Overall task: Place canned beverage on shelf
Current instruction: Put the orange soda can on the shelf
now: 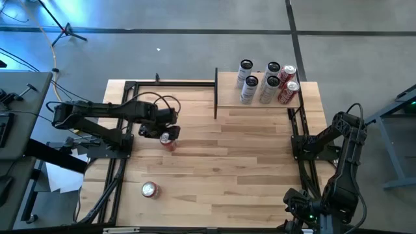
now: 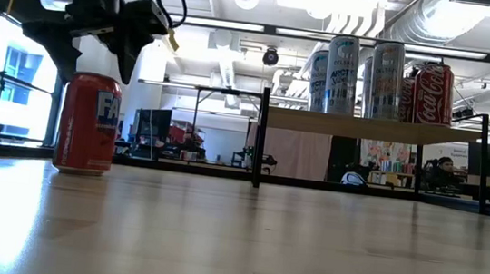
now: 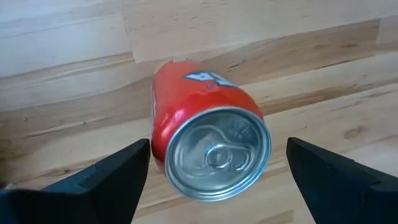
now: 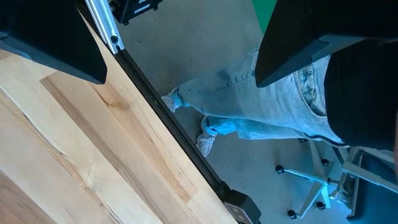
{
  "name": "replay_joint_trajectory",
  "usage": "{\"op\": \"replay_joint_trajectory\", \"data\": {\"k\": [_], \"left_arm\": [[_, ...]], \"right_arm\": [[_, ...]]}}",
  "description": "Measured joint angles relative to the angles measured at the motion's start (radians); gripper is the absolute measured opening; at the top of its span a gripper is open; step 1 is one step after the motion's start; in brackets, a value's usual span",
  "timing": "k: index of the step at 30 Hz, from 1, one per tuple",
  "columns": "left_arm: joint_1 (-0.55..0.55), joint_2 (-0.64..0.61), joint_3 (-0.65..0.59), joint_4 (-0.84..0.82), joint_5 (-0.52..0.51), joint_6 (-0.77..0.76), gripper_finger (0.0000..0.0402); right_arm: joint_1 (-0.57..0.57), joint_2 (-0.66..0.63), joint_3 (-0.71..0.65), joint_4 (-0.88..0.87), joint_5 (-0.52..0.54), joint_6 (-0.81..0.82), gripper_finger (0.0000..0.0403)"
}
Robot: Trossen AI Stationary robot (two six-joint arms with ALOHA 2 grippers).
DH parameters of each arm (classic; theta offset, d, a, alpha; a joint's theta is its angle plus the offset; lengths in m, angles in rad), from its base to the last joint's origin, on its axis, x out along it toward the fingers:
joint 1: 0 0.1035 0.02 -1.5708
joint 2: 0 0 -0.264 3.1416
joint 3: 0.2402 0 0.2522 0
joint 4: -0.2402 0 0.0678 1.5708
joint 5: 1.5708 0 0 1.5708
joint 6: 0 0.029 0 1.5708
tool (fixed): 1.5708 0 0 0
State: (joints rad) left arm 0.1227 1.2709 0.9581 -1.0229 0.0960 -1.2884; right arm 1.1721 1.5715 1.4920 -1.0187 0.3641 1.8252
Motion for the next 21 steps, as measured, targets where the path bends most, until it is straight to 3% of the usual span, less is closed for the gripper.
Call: {"op": "replay_joint_trajectory", "data": {"k": [11,21], "left_arm": [[0.042,0.062,-0.001,-0.033,0.070,0.097,0.0354],[0.048,0.165,-0.002,-0.031,0.051,0.155,0.0344]], "right_arm": [[0.000,0.000,0.000,0.000,0.000,0.000,0.0399],[0.000,0.000,0.000,0.000,0.000,0.000,0.0399]]}}
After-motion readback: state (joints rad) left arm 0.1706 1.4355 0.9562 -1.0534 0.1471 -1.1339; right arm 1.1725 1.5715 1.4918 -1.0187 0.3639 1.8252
